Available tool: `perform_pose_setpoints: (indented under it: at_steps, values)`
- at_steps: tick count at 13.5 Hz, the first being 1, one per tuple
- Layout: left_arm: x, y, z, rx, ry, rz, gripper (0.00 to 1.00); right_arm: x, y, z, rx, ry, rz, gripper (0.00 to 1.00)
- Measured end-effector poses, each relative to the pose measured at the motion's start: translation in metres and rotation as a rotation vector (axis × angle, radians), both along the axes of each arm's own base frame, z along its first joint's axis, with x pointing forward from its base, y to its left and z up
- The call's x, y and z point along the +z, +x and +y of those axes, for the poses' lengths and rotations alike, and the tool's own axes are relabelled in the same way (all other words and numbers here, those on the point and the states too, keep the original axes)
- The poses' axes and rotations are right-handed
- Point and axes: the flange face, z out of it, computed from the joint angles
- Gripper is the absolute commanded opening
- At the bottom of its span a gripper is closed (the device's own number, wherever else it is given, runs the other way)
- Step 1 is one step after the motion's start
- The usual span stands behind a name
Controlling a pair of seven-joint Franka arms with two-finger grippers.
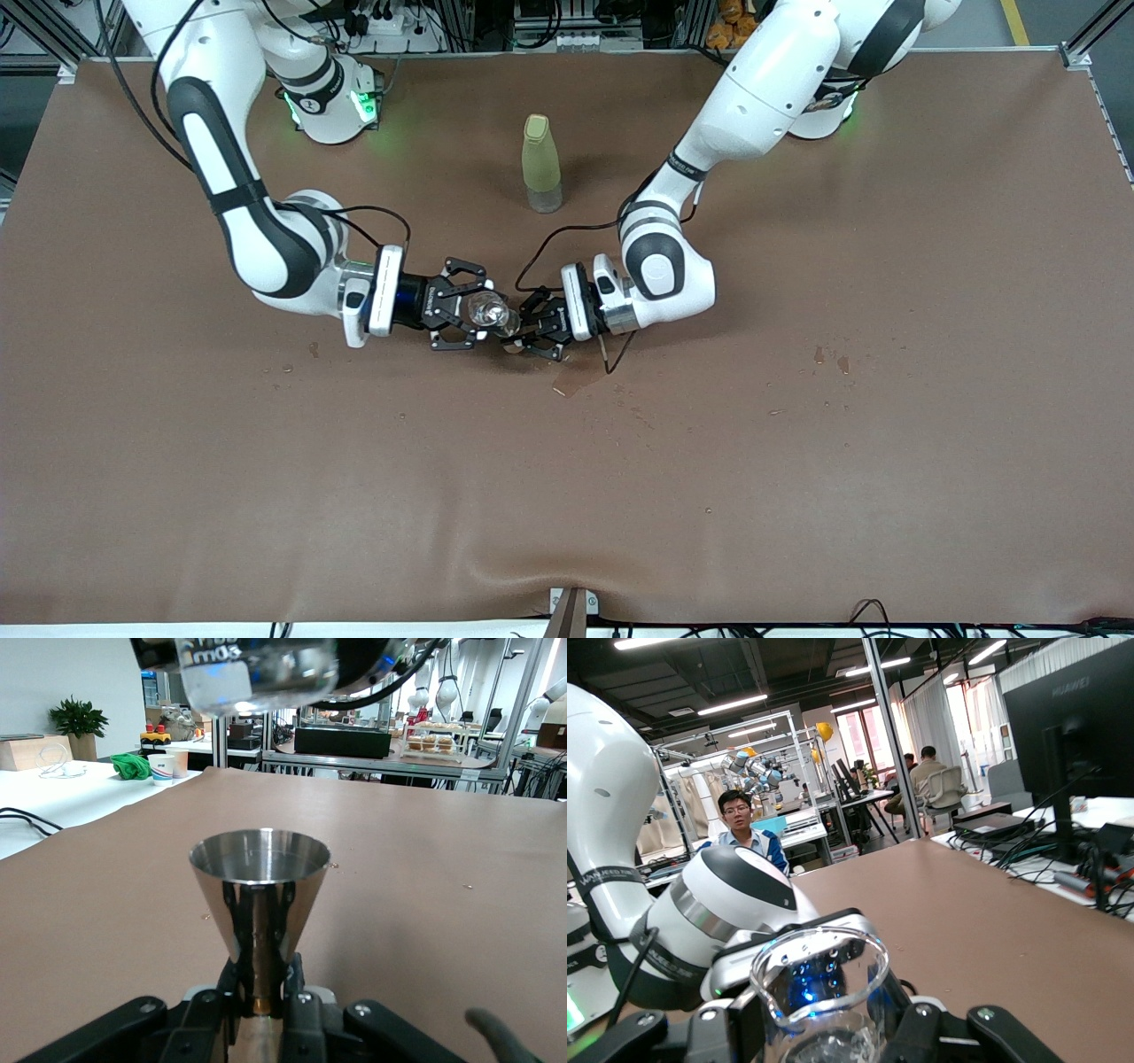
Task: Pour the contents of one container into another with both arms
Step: 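Tilt the beaker with the right gripper, pouring liquid into the jigger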
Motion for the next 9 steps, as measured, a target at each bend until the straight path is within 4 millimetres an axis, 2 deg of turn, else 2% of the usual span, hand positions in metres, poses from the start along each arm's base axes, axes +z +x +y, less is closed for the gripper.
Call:
perform_pose_setpoints:
  at_steps: [3, 6, 9]
  values:
    - [-0.005, 0.006, -0.005, 0.007, 0.002, -0.008, 0.00, 0.004, -0.009, 0.004, 0.000, -0.007, 0.056, 0.00]
    - [-0.005, 0.009, -0.003, 0.014, 0.002, -0.009, 0.00, 0.013, -0.028, 0.008, -0.012, -0.051, 0.084, 0.00]
    - [-0.005, 0.010, -0.002, 0.033, -0.010, 0.002, 0.00, 0.010, -0.038, 0.005, -0.021, -0.057, 0.155, 0.00]
